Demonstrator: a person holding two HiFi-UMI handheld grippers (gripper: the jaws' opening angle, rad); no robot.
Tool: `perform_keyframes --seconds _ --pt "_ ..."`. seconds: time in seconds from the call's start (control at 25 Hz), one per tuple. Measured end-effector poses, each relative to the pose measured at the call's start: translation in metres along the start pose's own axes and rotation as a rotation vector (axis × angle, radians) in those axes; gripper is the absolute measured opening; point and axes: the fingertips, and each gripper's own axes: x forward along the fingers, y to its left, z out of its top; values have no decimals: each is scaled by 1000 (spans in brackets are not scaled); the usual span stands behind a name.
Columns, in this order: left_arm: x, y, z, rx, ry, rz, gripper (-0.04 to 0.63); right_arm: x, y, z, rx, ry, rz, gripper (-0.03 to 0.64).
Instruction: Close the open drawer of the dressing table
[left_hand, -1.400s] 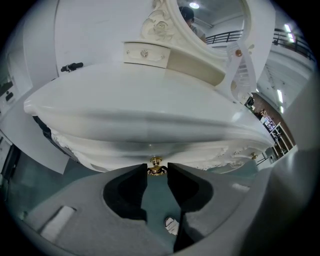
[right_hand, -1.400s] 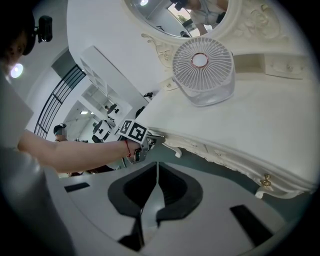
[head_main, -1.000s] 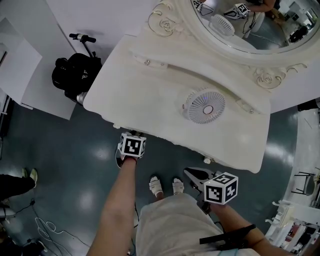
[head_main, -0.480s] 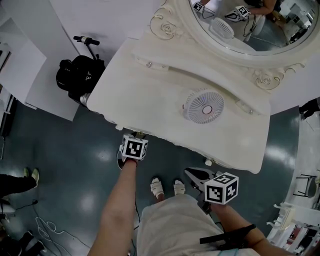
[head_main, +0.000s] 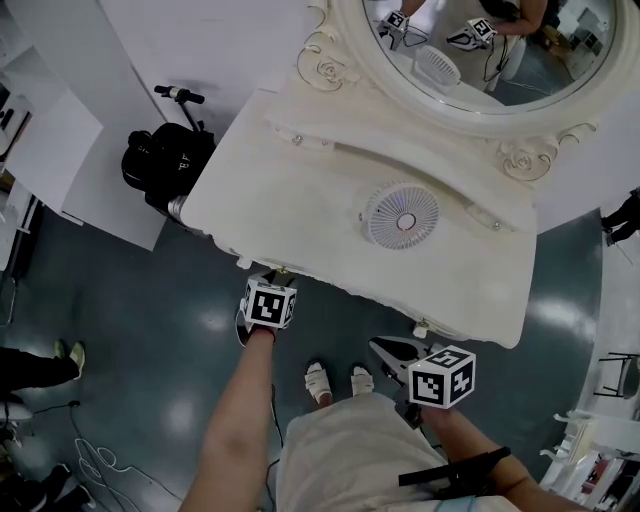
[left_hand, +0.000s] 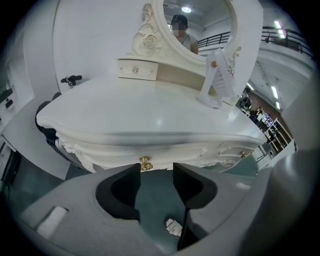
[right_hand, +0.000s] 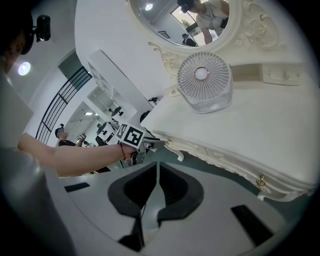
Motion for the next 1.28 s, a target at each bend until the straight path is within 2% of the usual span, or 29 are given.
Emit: perform_keyframes --seconds 0.32,0.64,1.0,1.28 --pt "-28 -22 3 -12 -15 0 202 -18 7 7 -13 -35 28 18" --pt "-66 -66 18 -26 -97 -33 196 -41 18 12 -34 -60 62 18" --pt "-107 -111 19 -45 -157 -49 125 -68 26 16 -71 -83 89 18" --pt "-145 -152 24 -76 -244 -77 28 -86 25 15 -93 -94 105 18"
